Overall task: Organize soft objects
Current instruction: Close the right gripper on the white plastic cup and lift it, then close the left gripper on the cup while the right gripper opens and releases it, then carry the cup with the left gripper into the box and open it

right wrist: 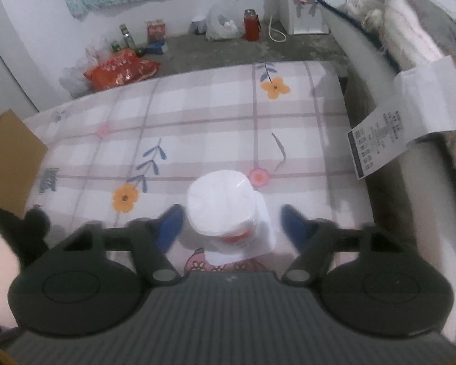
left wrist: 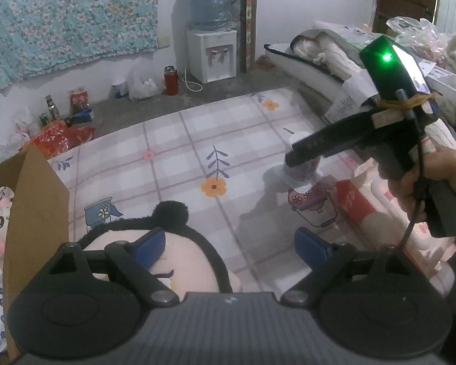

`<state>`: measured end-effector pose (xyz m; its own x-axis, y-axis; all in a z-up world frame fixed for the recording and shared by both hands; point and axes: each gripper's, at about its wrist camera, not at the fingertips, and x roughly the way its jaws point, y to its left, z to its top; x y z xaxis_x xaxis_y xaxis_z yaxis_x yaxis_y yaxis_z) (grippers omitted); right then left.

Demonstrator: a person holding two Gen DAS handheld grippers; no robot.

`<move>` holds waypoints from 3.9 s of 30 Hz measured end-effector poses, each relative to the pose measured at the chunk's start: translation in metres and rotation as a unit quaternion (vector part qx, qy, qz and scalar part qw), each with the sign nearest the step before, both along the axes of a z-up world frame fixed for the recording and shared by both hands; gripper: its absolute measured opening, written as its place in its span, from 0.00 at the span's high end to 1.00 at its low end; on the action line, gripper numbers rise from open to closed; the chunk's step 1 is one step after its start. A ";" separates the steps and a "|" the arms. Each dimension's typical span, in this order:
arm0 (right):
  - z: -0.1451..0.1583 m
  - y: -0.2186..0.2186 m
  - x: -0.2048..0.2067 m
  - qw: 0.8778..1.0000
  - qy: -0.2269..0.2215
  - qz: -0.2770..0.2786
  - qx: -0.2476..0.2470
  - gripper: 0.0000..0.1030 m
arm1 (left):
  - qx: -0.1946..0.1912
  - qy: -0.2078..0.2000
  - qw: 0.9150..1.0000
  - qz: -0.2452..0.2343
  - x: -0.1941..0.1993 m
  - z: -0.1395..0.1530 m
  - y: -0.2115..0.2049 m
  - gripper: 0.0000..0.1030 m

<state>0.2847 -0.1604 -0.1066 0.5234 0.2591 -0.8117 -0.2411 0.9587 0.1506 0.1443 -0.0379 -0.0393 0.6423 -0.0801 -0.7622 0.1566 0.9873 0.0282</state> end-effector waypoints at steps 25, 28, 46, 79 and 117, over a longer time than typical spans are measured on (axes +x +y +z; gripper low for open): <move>0.044 -0.024 -0.149 0.832 0.197 0.101 0.508 0.55 | -0.073 -0.084 0.982 -0.154 -0.114 0.041 0.012 0.05; 0.040 -0.016 -0.164 0.820 0.209 0.112 0.521 0.55 | -0.072 -0.095 0.979 -0.167 -0.126 0.043 0.013 0.05; -0.007 -0.016 -0.193 0.768 0.260 0.093 0.578 0.54 | -0.122 -0.079 0.975 -0.170 -0.141 0.039 0.033 0.35; 0.032 0.093 -0.187 0.816 0.239 0.152 0.504 0.37 | -0.109 0.063 0.979 0.160 -0.165 0.070 0.259 0.39; 0.033 0.101 -0.196 0.860 0.195 0.130 0.453 0.22 | -0.061 0.185 0.967 0.164 -0.103 0.017 0.260 0.14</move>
<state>0.0888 -0.0598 -0.0732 0.0853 0.9453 -0.3149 -0.1913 0.3258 0.9259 0.0410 0.2221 -0.0220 0.3344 -0.0224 -0.9422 -0.1892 0.9778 -0.0903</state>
